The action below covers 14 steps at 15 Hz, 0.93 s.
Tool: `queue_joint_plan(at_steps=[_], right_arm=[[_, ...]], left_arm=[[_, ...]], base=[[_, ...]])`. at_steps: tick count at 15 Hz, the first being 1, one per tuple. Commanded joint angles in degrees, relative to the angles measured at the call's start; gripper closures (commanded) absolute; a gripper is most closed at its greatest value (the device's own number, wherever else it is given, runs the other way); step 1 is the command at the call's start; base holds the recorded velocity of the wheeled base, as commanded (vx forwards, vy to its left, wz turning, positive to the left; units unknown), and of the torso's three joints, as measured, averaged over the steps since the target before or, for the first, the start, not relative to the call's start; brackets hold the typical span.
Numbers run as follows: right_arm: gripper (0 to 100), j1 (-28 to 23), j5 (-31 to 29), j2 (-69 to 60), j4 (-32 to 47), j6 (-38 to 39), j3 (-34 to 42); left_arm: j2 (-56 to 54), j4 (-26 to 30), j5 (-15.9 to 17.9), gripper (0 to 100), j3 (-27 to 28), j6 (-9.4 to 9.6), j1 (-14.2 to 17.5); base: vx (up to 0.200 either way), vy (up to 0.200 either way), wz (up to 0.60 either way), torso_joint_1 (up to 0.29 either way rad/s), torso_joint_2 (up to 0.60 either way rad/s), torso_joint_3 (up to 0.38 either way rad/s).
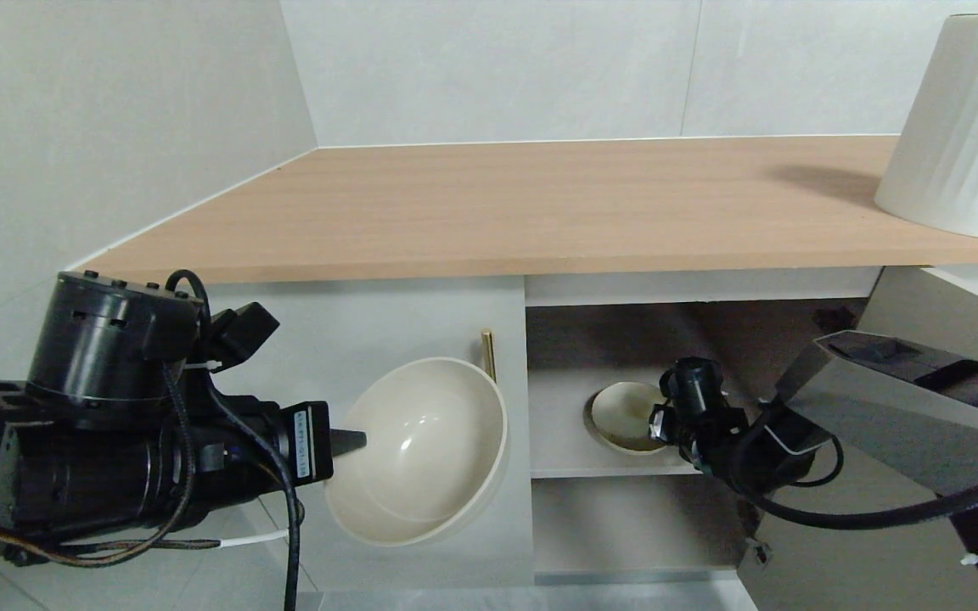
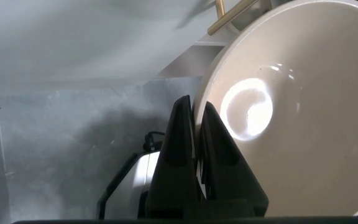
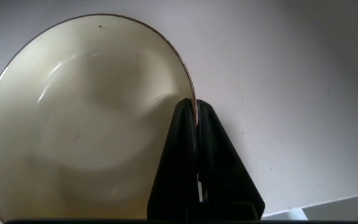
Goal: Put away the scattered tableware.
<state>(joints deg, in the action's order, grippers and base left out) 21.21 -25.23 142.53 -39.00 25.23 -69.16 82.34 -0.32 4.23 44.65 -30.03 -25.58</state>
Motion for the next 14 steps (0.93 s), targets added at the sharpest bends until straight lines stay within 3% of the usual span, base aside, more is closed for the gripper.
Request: queue_joint_plan(at_steps=[1,3,4,11,14], right_arm=[[100,-0.03,-0.25,0.38,-0.11,-0.01,-0.80],[100,-0.03,-0.43,0.55,0.15,-0.01,-0.98],[0,-0.12,-0.34,0.55,0.15,-0.01,-0.98],[0,0.41,-0.43,-2.96,0.15,0.08,2.27],[0,3.66,3.35,-14.39,0.33,-0.10,11.76]], left_arm=[[0.11,-0.03,-0.01,100,-0.01,-0.03,0.00],[0.11,-0.03,-0.01,100,-0.01,-0.03,0.00],[0.11,-0.03,-0.01,100,-0.01,-0.03,0.00],[2.04,-0.12,-0.10,100,0.08,-0.03,-0.53],[6.52,-0.03,-1.68,100,-0.01,-0.82,-5.01]], base=[[0.000,0.000,0.00,0.000,0.00,0.000],[0.000,0.000,0.00,0.000,0.00,0.000],[0.000,0.000,0.00,0.000,0.00,0.000],[0.000,0.000,0.00,0.000,0.00,0.000],[0.000,0.000,0.00,0.000,0.00,0.000]])
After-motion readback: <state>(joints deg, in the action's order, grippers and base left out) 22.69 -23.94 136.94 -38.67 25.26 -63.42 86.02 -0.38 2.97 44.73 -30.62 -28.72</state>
